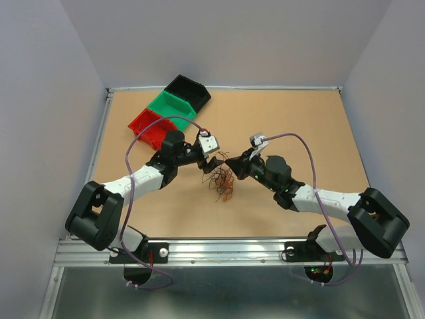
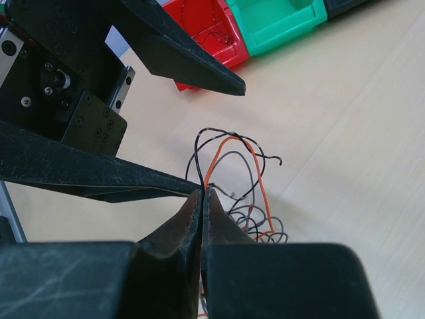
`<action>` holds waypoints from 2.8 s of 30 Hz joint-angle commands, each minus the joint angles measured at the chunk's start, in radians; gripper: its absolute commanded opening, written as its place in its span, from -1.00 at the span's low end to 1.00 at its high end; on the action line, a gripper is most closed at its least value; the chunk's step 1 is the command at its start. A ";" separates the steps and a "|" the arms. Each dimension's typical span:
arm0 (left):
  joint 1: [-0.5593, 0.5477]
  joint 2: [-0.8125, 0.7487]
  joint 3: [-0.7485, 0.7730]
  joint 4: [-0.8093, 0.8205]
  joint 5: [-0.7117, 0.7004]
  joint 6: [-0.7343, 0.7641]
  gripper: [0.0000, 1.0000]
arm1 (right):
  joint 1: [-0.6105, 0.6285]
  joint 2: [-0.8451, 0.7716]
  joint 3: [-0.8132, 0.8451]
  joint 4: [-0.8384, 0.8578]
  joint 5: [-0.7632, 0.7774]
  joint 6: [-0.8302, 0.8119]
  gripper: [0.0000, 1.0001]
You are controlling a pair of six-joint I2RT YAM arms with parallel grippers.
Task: Untangle the cables
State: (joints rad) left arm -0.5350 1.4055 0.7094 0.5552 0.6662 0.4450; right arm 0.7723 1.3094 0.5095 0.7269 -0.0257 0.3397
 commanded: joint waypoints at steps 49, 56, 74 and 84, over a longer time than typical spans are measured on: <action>0.023 -0.039 0.081 -0.281 0.217 0.348 0.25 | 0.064 0.031 0.096 -0.107 -0.066 -0.067 -0.99; 0.023 -0.069 0.079 -0.290 0.234 0.347 -0.20 | 0.064 0.051 0.106 -0.119 -0.039 -0.065 -0.99; 0.023 -0.177 0.064 -0.236 0.202 0.226 -1.00 | 0.064 0.099 0.119 -0.127 0.006 -0.048 0.01; 0.049 -0.313 0.016 -0.094 0.101 0.018 -1.00 | 0.065 0.090 0.093 -0.077 -0.017 -0.036 0.51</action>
State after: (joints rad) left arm -0.4934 1.1511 0.7425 0.3588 0.7811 0.5438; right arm 0.8268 1.4097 0.5690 0.5804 -0.0338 0.3031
